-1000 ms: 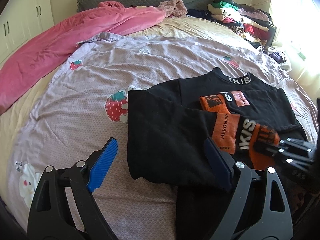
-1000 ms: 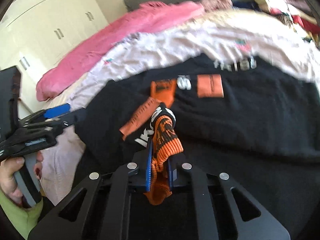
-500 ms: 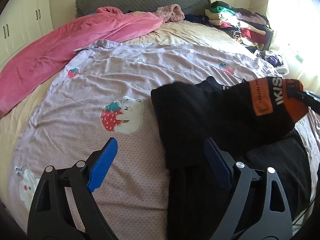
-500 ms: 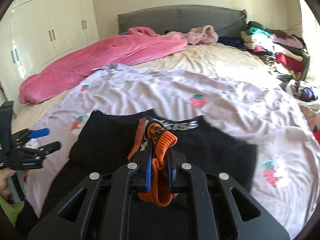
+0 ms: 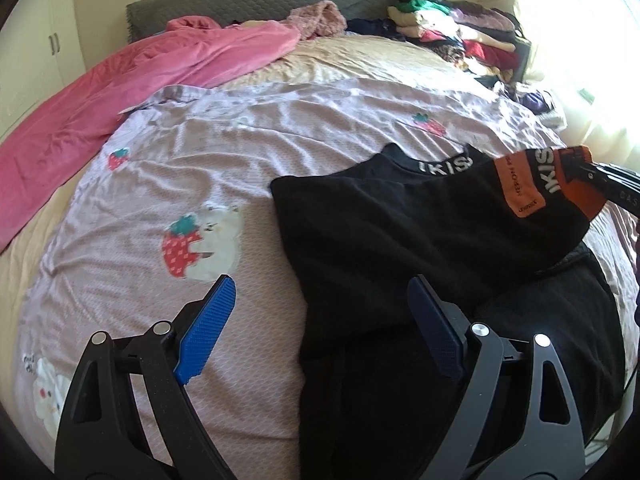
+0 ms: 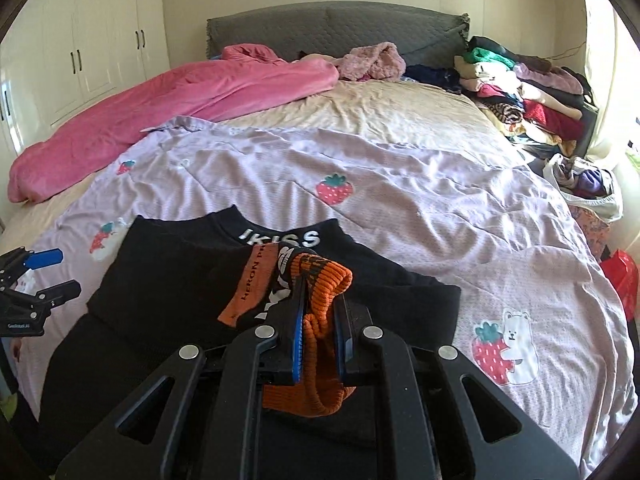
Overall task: Fold small clothes
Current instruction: 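Fold the grasped side over toward the shirt center with the right tool, then open the right tool and release the folded side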
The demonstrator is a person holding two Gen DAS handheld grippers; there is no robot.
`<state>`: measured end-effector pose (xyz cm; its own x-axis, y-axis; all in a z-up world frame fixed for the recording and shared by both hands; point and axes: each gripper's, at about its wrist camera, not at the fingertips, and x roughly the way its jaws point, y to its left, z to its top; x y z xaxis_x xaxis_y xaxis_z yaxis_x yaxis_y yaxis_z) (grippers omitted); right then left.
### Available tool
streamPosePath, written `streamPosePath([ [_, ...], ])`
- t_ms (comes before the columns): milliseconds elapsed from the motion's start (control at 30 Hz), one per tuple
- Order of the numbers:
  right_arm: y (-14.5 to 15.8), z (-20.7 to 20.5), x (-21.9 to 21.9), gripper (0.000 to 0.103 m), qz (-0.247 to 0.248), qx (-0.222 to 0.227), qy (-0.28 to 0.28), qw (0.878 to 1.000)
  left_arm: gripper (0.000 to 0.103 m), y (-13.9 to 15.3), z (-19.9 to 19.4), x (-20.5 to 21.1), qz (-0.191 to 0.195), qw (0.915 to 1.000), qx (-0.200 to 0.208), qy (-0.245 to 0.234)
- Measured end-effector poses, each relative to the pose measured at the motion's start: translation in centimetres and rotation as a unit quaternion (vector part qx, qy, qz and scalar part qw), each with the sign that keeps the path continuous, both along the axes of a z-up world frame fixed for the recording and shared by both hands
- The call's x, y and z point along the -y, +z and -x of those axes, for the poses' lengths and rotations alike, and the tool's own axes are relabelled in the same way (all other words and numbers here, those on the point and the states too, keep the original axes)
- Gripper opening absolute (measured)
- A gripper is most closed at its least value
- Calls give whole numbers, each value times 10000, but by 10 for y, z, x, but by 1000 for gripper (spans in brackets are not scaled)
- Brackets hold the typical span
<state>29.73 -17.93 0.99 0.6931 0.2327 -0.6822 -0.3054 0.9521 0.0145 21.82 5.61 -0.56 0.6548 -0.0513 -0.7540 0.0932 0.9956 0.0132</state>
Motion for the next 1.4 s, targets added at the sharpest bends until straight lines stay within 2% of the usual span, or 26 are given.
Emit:
streamPosePath([
  [200, -12, -8, 8, 11, -10, -139, -193, 9997, 72, -7, -10, 17, 34, 9998, -73, -160],
  [367, -21, -13, 11, 11, 95, -238, -324, 9991, 71, -14, -25, 35, 85, 9991, -117, -386],
  [500, -27, -17, 14, 16, 231, -281, -453, 9983, 71, -41, -39, 42, 30, 9977, -484, -465],
  [600, -32, -18, 26, 19, 506, -308, -996, 9933, 72, -52, -39, 35, 280, 9971, -550, -443],
  [667, -33, -15, 37, 19, 434, -356, -1173, 9915, 72, -53, -38, 31, 426, 9966, -550, -431],
  [767, -34, -5, 39, 21, -17, -458, -985, 9941, 72, -53, -37, 32, 356, 9968, -528, -492],
  [833, -34, 2, 26, 23, -120, -458, -689, 9965, 72, -53, -36, 32, 365, 9968, -510, -502],
  [900, -35, 7, 6, 32, -234, -514, -354, 9978, 72, -54, -35, 31, 388, 9967, -512, -504],
  [1033, -42, 6, -32, 36, -269, -656, 119, 9974, 72, -55, -33, 31, 328, 9967, -520, -534],
  [1167, -55, -5, -49, 37, -19, -900, 73, 9959, 72, -57, -31, 31, 310, 9964, -558, -553],
  [1267, -70, -13, -43, 37, 218, -1116, -138, 9934, 72, -59, -30, 29, 357, 9962, -571, -549],
  [1300, -77, -16, -37, 34, 268, -1193, -194, 9923, 72, -59, -30, 29, 365, 9962, -567, -556],
  [1400, -86, -17, -23, 28, 54, -1293, -248, 9913, 72, -61, -29, 29, 349, 9961, -556, -596],
])
